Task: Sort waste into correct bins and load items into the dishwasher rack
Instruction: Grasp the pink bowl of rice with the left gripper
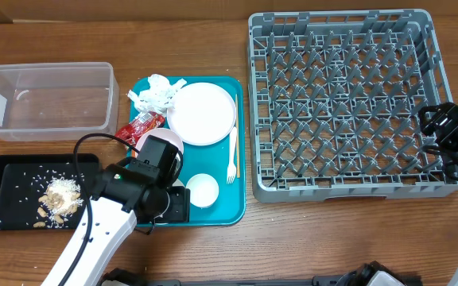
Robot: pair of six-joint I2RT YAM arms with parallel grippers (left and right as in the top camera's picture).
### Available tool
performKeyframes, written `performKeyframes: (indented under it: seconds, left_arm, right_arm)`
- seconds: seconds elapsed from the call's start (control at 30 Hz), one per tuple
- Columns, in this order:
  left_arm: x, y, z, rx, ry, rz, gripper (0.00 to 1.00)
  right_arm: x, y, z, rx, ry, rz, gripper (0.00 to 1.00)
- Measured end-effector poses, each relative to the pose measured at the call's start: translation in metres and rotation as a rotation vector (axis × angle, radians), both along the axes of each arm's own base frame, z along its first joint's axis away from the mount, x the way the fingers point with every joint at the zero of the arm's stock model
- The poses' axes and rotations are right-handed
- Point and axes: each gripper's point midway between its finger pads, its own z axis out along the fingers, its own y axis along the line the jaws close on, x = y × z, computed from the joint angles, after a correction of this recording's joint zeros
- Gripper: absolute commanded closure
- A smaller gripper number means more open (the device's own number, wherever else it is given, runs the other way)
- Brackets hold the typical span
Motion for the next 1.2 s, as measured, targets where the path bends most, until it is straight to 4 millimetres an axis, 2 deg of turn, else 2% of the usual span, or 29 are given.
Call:
performKeyframes:
  seconds: [0.27,0.47,0.6,0.67,0.7,0.73,0.9,1.2]
  left_arm:
    - [0.005,0.017,-0.013,0.097,-0.002,0.135,0.33]
    - [0.028,0.028,-0.011,0.125,-0.086,0.352,0.36]
    - [0.048,0.022,-0.008,0.045,-0.135,0.448,0.35]
    - [0.052,0.020,-0.007,0.015,-0.135,0.509,0.27]
    - [0.055,0.018,-0.006,-0.004,-0.139,0.544,0.18]
    - [0.057,0.017,-0.005,-0.016,-0.142,0.567,0.00]
    - [0.070,0.006,0.000,-0.103,-0.159,0.666,0.00]
    - [0.071,0.005,-0.004,-0.122,-0.131,0.751,0.00]
  right_arm:
    - [0.000,0.000,0.000,0.001,0.001,-0.001,0.00]
    - [0.000,0.000,0.000,0.000,0.000,0.000,0.00]
    - [0.000,0.000,0.000,0.001,0.001,-0.001,0.00]
    - [0.000,0.000,0.000,0.001,0.000,-0.001,0.00]
    - [0.000,0.000,0.000,0.001,0.001,-0.001,0.00]
    - [0.000,0.000,0.000,0.000,0.001,0.000,0.00]
    - [0.000,0.000,0.000,0.001,0.001,-0.001,0.00]
    - [0.000,0.000,0.000,0.000,0.000,0.000,0.00]
